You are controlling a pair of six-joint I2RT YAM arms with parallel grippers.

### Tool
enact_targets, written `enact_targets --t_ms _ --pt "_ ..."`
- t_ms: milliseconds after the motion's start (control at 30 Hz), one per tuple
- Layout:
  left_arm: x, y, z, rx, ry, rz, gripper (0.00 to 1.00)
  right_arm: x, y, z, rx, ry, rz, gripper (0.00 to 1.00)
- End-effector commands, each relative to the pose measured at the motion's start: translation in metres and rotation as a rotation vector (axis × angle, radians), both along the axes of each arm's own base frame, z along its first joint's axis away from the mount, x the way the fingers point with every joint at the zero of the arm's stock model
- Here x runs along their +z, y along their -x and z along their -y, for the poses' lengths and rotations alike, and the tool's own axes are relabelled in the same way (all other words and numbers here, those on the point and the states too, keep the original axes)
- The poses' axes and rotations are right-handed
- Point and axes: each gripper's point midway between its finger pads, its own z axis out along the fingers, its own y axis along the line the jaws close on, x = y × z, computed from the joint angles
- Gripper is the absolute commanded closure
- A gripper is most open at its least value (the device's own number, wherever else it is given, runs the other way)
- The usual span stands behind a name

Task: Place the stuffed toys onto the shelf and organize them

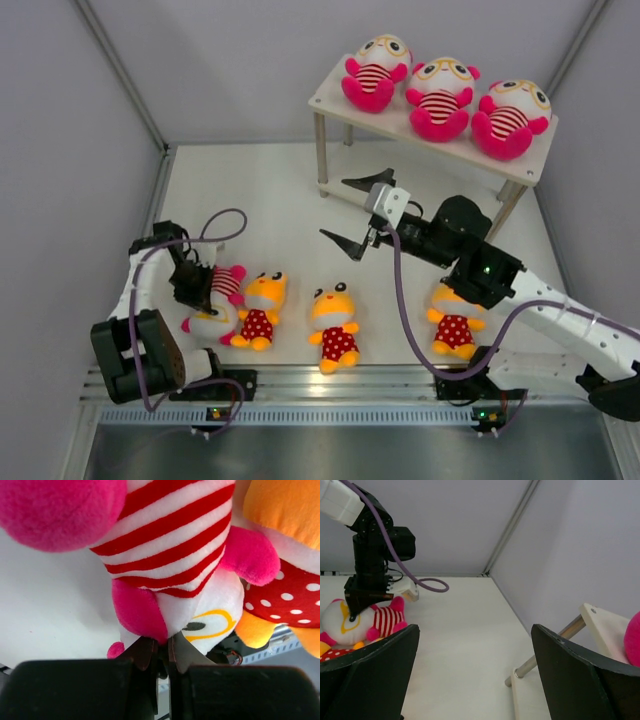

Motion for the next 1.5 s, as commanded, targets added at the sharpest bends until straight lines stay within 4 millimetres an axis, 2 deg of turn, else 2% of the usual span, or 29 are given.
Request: enact_targets --t_ms 0,133,200,233,300,367,400,433,533,567,600,633,667,700,733,767,833,867,933,1000,1033,1100,1133,1167,1200,1233,1267,1333,1467 --pt "0.033 -0.048 0.004 0.000 0.027 0.272 1.00 0.012 0.007 -0.002 -0.003 -0.087 -0.033 0.06" --pt "0.092 -0.073 0.004 -0.014 0.005 0.491 1.00 0.000 0.017 -0.019 0.046 -0.053 -0.069 0.08" --pt "0.118 -0.075 0.010 -0.092 0.008 0.605 1.00 0.000 0.025 -0.031 0.078 -0.036 -0.082 0.08" --pt "0.139 -0.071 0.020 -0.144 0.033 0.683 1.00 0.015 0.029 -0.032 0.094 -0.056 -0.079 0.09" --pt "0.156 -0.065 0.031 -0.272 0.041 0.772 1.00 0.008 0.029 -0.041 0.106 -0.014 -0.141 0.09" --pt "0.176 -0.049 0.051 -0.400 0.080 0.885 1.00 0.014 0.028 -0.048 0.117 0.011 -0.154 0.09" --pt "0.179 -0.042 0.060 -0.444 0.107 0.904 1.00 0.005 0.029 -0.049 0.130 0.070 -0.160 0.09" --pt "0.184 -0.034 0.066 -0.490 0.119 0.928 1.00 0.013 0.032 -0.050 0.146 0.075 -0.144 0.11" --pt "0.181 -0.010 0.089 -0.660 0.205 0.920 1.00 0.005 0.045 -0.057 0.254 0.140 -0.140 0.12" --pt "0.180 -0.007 0.093 -0.724 0.208 0.928 1.00 0.011 0.063 -0.058 0.377 0.149 -0.120 0.11" --pt "0.178 0.001 0.097 -0.748 0.230 0.913 1.00 0.005 0.070 -0.054 0.430 0.183 -0.135 0.11" --pt "0.177 0.007 0.100 -0.783 0.240 0.908 1.00 0.009 0.068 -0.048 0.458 0.192 -0.131 0.12" --pt "0.176 0.011 0.102 -0.870 0.230 0.924 1.00 0.007 0.079 -0.047 0.550 0.213 -0.118 0.13" --pt "0.172 0.025 0.106 -0.902 0.261 0.887 1.00 0.005 0.077 -0.044 0.562 0.223 -0.126 0.14" --pt "0.175 0.025 0.108 -0.942 0.261 0.911 1.00 0.004 0.069 -0.039 0.546 0.237 -0.148 0.13" --pt "0.176 0.027 0.110 -0.956 0.263 0.922 1.00 -0.003 0.060 -0.043 0.529 0.264 -0.153 0.14" --pt "0.174 0.029 0.111 -0.968 0.263 0.913 1.00 -0.005 0.060 -0.047 0.548 0.299 -0.183 0.15" --pt "0.172 0.030 0.112 -0.979 0.272 0.905 1.00 -0.017 0.054 -0.059 0.563 0.319 -0.225 0.16" --pt "0.170 0.030 0.114 -0.982 0.284 0.892 1.00 -0.022 0.047 -0.072 0.563 0.320 -0.246 0.18" --pt "0.170 0.030 0.115 -0.974 0.297 0.885 1.00 -0.026 0.034 -0.095 0.562 0.298 -0.247 0.18" --pt "0.171 0.031 0.116 -0.975 0.299 0.891 1.00 -0.020 0.029 -0.102 0.562 0.280 -0.232 0.19" --pt "0.171 0.032 0.116 -0.970 0.299 0.891 1.00 -0.037 0.018 -0.120 0.578 0.309 -0.263 0.20" --pt "0.171 0.032 0.116 -0.972 0.295 0.894 1.00 -0.019 0.015 -0.126 0.587 0.289 -0.236 0.21" --pt "0.171 0.033 0.115 -0.970 0.290 0.894 1.00 -0.035 0.012 -0.140 0.625 0.314 -0.282 0.23" --pt "0.170 0.033 0.114 -0.969 0.287 0.889 1.00 -0.041 0.014 -0.142 0.645 0.334 -0.325 0.24" --pt "0.169 0.033 0.114 -0.966 0.288 0.888 1.00 -0.026 0.018 -0.146 0.673 0.315 -0.307 0.26" --pt "0.168 0.033 0.114 -0.967 0.287 0.882 1.00 -0.038 0.021 -0.153 0.712 0.336 -0.343 0.27" --pt "0.165 0.033 0.112 -0.968 0.277 0.871 1.00 -0.050 0.033 -0.154 0.761 0.370 -0.374 0.27" --pt "0.161 0.034 0.111 -0.969 0.277 0.860 1.00 -0.068 0.042 -0.143 0.789 0.423 -0.385 0.27"
